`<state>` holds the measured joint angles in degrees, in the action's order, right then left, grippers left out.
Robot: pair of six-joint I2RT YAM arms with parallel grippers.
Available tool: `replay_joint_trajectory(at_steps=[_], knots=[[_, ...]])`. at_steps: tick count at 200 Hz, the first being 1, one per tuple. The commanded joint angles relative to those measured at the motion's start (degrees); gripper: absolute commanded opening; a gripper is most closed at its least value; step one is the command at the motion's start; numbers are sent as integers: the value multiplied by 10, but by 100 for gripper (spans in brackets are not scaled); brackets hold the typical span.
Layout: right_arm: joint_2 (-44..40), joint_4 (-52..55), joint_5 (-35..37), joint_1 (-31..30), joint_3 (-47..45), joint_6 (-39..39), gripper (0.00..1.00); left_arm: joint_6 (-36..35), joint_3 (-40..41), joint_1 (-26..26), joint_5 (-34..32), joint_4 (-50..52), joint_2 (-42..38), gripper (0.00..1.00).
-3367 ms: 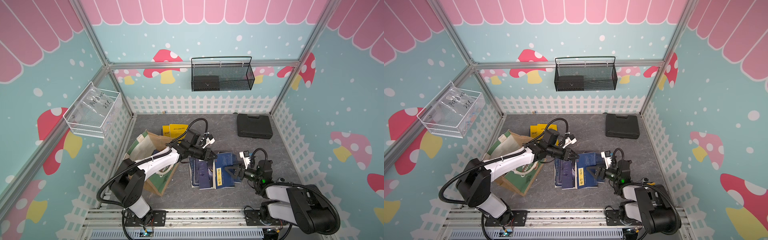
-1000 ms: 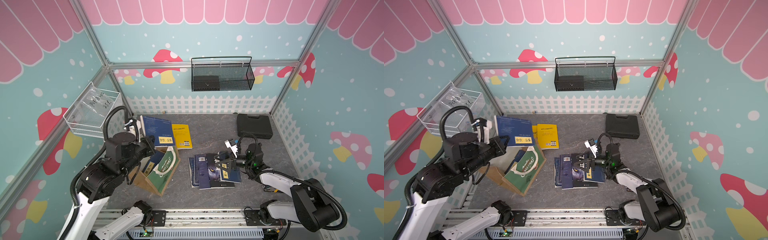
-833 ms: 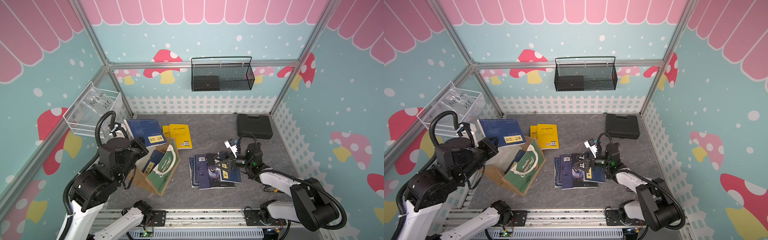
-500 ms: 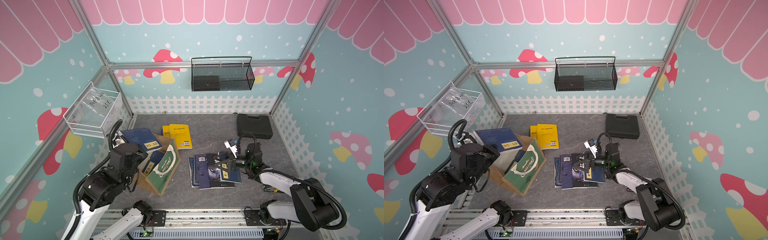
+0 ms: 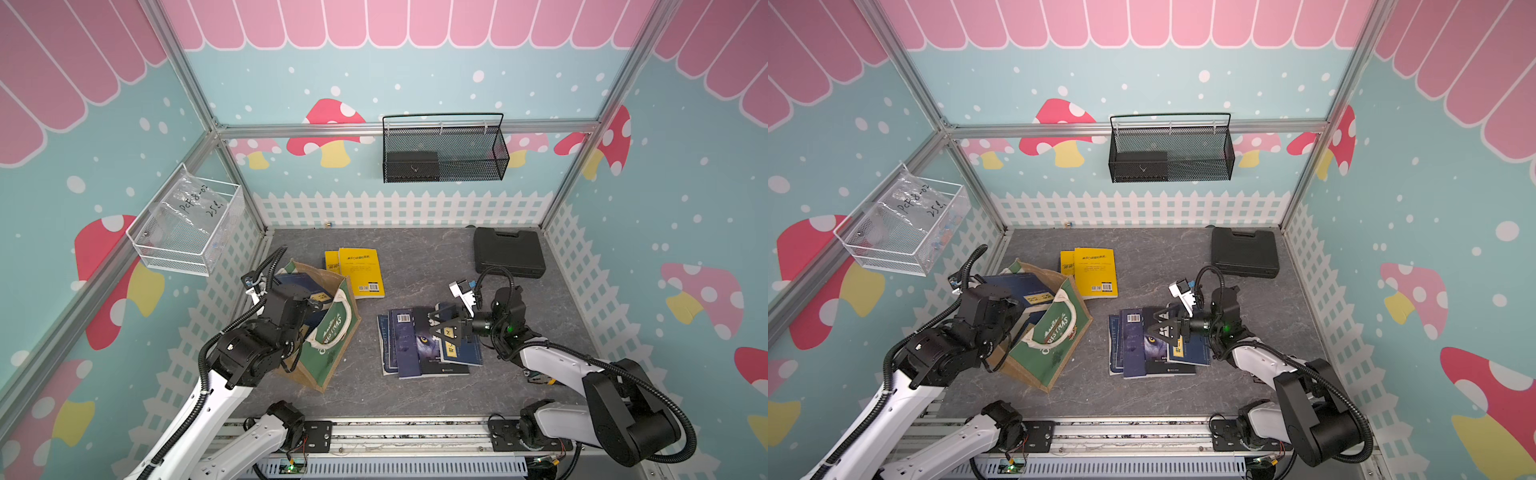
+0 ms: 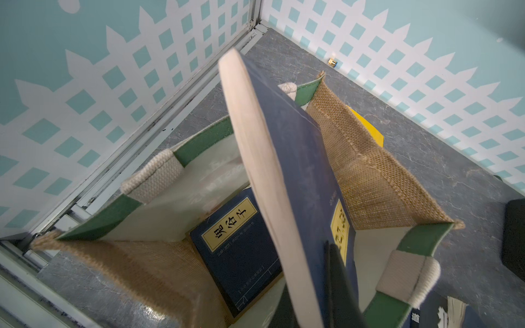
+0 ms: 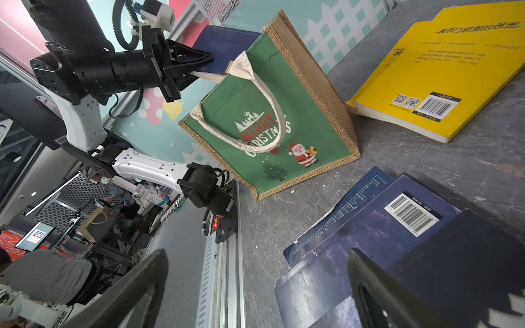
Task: Put the books into the canvas bag
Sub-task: Place the book in the canvas bag.
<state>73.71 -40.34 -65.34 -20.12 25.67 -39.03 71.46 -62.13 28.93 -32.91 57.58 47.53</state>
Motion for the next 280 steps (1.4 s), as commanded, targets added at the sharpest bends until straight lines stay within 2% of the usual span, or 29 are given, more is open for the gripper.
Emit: replay_joint_trajectory(at_steps=[1,52,111,143,164,181,209,225,245,262,280], knots=[[-12,0,1,3,-8,11,100,47,1,-2,-35,-37,12,0],[-13,3,4,2,-10,15,99,107,43,-2,-35,-48,29,0],[-13,7,8,2,-11,18,100,129,63,-2,-44,-51,36,0],[-16,11,8,2,-11,20,99,132,72,-3,-41,-62,30,26],[-18,18,10,3,-9,25,100,126,78,-6,-44,-70,21,35],[-17,22,10,3,-8,27,99,123,79,-10,-44,-71,16,49],[-14,22,10,2,-5,29,99,116,76,-16,-44,-70,8,56],[-11,22,11,3,-4,30,100,105,71,-18,-44,-70,2,65],[-10,24,15,3,-3,30,100,60,50,-22,-41,-74,-2,79],[-11,40,30,4,2,34,100,0,29,-23,-31,-97,-2,99],[-16,72,68,17,6,40,100,-91,11,-25,17,-158,6,99]])
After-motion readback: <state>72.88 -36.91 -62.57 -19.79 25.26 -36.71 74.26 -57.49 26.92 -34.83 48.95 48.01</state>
